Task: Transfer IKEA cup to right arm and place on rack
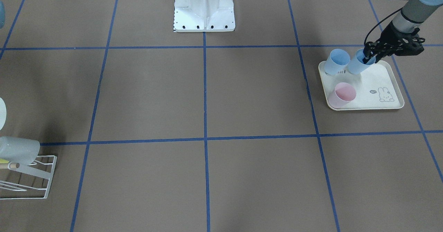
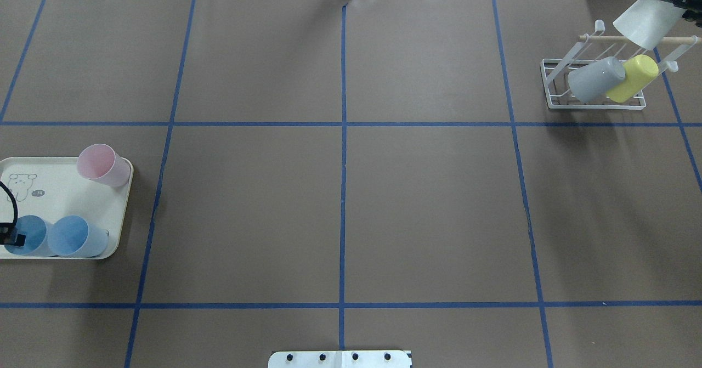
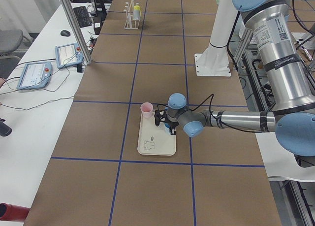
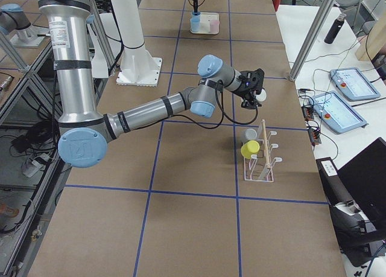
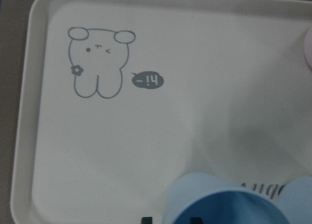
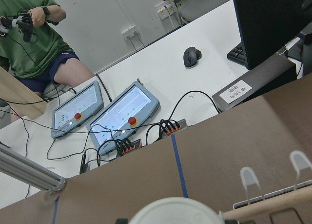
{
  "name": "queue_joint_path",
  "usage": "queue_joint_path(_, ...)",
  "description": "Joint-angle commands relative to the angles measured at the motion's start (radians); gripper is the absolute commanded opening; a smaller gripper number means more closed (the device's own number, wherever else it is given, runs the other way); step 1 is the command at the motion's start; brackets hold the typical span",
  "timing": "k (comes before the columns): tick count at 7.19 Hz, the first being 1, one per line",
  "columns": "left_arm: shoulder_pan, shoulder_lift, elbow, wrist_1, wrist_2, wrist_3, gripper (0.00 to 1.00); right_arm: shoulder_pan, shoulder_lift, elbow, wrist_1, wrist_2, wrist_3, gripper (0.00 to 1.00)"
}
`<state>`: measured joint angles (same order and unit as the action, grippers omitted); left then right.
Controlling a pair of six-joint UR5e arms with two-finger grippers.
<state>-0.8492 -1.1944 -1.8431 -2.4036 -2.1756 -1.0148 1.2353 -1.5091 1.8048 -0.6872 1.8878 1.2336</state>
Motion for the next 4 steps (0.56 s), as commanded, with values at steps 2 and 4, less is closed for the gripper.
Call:
queue_joint_path(2, -0.225, 0.041, -0.062, 0.0, -0.108, 0.083, 0.0, 0.026, -0.072, -0.042, 0.001, -0.003, -0.118, 0.0)
queue_joint_path(4, -0.36, 0.041, -0.08, 0.003, -0.15, 0.134, 0.0, 0.064, -0.106, -0.077, 0.001, 0.0, -0.221, 0.0)
